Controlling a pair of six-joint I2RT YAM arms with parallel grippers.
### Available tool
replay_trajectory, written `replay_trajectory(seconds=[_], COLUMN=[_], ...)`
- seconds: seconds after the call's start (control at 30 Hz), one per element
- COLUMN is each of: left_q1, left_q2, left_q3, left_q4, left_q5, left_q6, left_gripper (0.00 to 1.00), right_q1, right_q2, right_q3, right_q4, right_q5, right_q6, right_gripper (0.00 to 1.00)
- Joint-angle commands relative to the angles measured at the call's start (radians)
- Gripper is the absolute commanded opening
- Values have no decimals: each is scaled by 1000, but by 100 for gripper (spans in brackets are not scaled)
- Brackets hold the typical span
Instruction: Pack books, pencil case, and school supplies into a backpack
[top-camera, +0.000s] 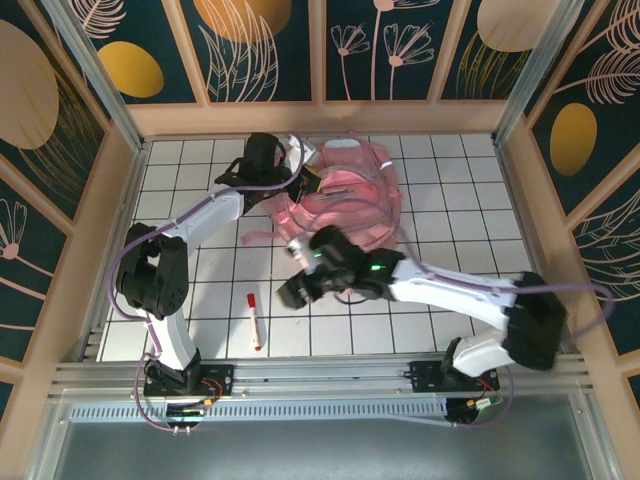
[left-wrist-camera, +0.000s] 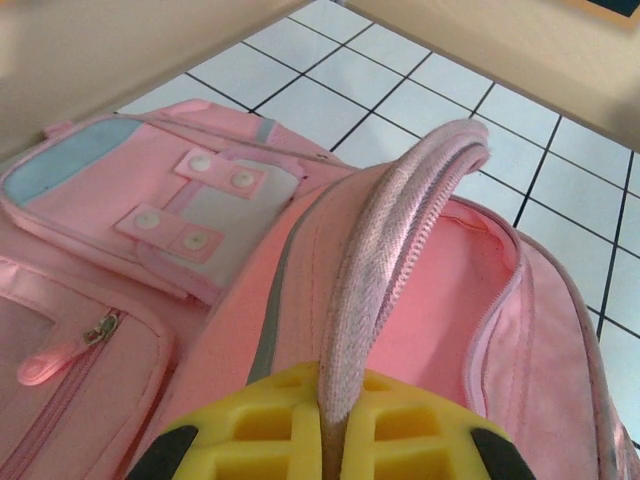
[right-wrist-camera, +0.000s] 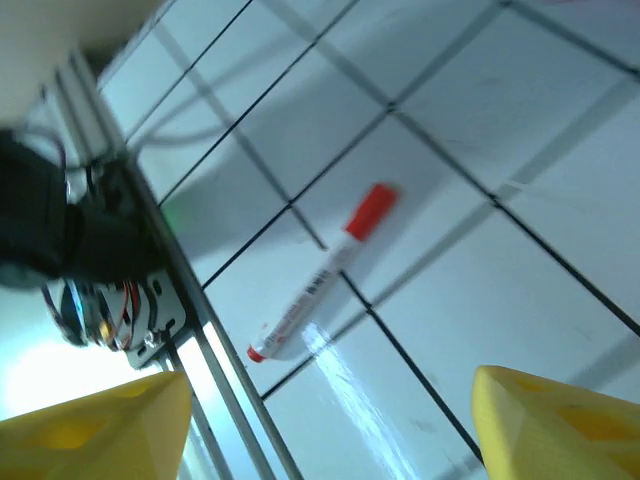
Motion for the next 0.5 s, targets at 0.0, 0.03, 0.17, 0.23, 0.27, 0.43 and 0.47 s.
replay_trajectory(seconds=[0.0, 0.03, 0.17, 0.23, 0.27, 0.43, 0.47], left_q1=[44, 48, 54, 55, 55, 55, 55], left_q2=[-2, -2, -8, -14, -18, -26, -25], left_q3=[-6, -12, -16, -26, -28, -27, -27], left_q4=[63, 63, 51, 60, 62, 40, 35], left_q5=[32, 32, 36, 38, 38, 20, 18], left_q6=[-18, -18, -16, -26, -28, 1, 6], left_gripper=[0, 0, 0, 0, 0, 0, 0], right_q1=[130, 161, 165, 141, 133, 137, 137], right_q2=[174, 227, 431, 547, 591, 678, 678], right_q3=[104, 135, 328, 470, 514, 564, 567], right_q4=[4, 14, -37, -163, -219, -339, -348], right_q5=[9, -16, 55, 160, 170, 247, 280], right_q6=[-348, -396, -295, -105, -55, 57, 63], right_gripper=[79, 80, 81, 79, 77, 76, 76])
